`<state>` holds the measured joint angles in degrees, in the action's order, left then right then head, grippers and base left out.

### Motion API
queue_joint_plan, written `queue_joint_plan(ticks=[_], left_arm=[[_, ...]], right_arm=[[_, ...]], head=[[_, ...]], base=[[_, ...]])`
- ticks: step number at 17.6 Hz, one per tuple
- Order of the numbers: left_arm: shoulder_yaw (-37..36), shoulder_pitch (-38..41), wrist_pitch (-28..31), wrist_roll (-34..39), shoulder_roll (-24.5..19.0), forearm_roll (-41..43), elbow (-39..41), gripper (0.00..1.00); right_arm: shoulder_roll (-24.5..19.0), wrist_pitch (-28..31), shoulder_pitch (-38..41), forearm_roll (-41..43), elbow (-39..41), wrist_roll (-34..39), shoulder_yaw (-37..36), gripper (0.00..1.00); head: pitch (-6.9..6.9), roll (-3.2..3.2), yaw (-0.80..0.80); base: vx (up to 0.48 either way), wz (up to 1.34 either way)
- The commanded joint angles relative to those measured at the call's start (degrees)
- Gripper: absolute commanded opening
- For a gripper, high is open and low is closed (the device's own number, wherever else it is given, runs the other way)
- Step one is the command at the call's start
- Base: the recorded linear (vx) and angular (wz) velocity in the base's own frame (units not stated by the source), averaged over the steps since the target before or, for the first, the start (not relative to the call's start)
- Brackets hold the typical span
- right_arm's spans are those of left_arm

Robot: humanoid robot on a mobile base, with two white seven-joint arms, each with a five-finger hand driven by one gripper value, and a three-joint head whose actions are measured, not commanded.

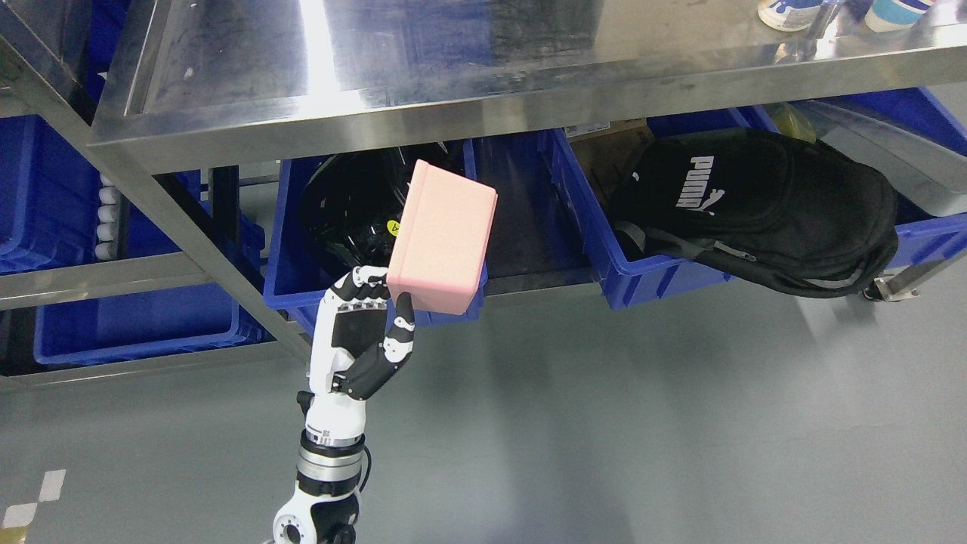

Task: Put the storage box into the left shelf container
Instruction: 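Lift the pink box off the shelf and lower it in front, then hold the pink box in the left hand while turning toward the bin shelving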

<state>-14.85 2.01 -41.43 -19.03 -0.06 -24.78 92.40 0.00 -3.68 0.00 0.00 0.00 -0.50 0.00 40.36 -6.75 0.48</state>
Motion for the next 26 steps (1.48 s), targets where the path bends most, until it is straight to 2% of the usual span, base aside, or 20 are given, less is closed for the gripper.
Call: queue_joint_plan(ticks=[1,17,19,22,26], left_arm=[[1.9,2.6,0.0,0.0,-1.8,0.0,1.0,0.02],[-0.5,6.2,0.0,0.0,-1.9,0.1,0.9,0.02],[-0.5,7.9,0.0,-2.6,-2.3,1.1,0.5,0.02],[3.1,12.0,0.0,-8.4,-3.8,6.0,-1.2,0.02],[7.4,13.2,-0.8,-8.7,-4.4,6.7,-1.1,0.02]], right_arm=[[1.0,0.0,-0.3,0.1,1.0,-0.2,-0.2,1.0],[1.0,0.0,-0.3,0.1,1.0,-0.2,-0.2,1.0],[1.0,0.0,-0.3,0.1,1.0,-0.2,-0.2,1.0],[1.0,0.0,-0.3,0.1,1.0,-0.2,-0.2,1.0],[1.0,0.0,-0.3,0.1,1.0,-0.2,-0.2,1.0]], head=[[0.0,0.0,0.0],[0.0,0.0,0.0],[0.0,0.0,0.0],[0.0,0.0,0.0],[0.0,0.0,0.0]], base=[[0.0,0.0],[0.0,0.0],[0.0,0.0],[0.0,0.0],[0.014,0.1]])
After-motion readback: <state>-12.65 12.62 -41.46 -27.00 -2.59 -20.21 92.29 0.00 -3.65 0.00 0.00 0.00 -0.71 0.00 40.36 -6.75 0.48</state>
